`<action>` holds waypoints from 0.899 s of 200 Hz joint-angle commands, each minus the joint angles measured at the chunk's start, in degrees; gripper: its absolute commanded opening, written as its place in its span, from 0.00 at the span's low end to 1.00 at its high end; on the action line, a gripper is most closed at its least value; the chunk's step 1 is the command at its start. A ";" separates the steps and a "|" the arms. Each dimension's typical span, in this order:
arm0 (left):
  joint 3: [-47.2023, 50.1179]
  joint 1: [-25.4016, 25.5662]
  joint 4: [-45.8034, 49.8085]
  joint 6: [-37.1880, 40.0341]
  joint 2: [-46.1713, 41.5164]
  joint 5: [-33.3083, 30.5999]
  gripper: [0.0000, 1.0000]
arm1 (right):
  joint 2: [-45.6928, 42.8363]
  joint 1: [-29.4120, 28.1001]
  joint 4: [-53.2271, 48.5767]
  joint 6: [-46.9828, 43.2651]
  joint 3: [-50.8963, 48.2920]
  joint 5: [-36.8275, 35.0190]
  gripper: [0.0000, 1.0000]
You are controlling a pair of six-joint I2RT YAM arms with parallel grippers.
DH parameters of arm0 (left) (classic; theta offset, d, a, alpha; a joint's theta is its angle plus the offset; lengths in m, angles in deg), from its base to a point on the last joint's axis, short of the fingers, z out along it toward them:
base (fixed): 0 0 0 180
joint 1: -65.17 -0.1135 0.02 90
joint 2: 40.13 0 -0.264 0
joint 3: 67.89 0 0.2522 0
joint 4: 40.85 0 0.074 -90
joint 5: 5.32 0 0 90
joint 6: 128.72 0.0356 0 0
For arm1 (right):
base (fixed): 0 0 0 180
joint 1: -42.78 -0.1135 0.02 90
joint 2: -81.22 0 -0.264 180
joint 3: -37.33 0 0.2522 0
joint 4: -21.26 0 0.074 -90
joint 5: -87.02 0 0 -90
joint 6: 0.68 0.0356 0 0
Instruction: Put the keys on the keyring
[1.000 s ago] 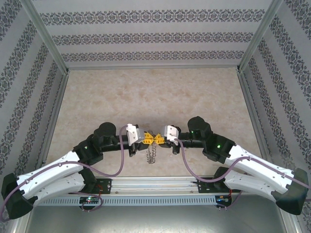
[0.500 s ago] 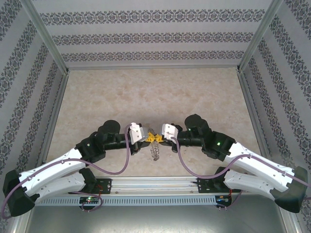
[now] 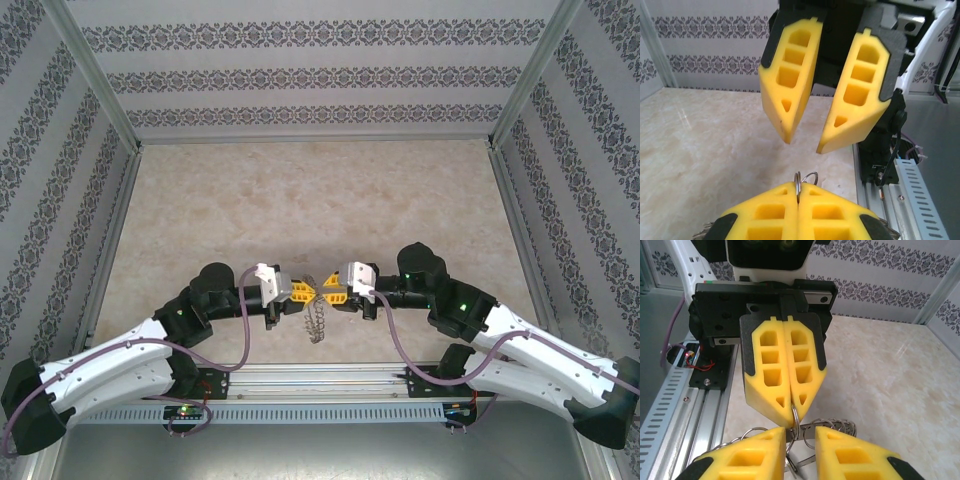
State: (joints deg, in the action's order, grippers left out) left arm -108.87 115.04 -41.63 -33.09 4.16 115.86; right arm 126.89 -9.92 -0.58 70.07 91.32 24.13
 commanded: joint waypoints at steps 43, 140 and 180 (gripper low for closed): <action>0.24 -0.03 -7.72 -2.26 -3.16 3.09 0.00 | -0.69 0.26 2.18 1.85 -0.94 3.12 0.23; -0.55 -0.03 -7.33 -2.03 -1.42 3.71 0.00 | 3.06 0.28 5.73 1.66 -0.58 5.10 0.21; -0.46 -0.03 -7.26 -2.00 -1.54 3.80 0.00 | 4.10 0.39 6.40 1.67 -0.24 5.10 0.11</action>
State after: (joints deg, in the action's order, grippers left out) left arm -108.76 115.02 -44.28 -34.73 3.16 117.67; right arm 130.32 -9.84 3.51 71.47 91.04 28.00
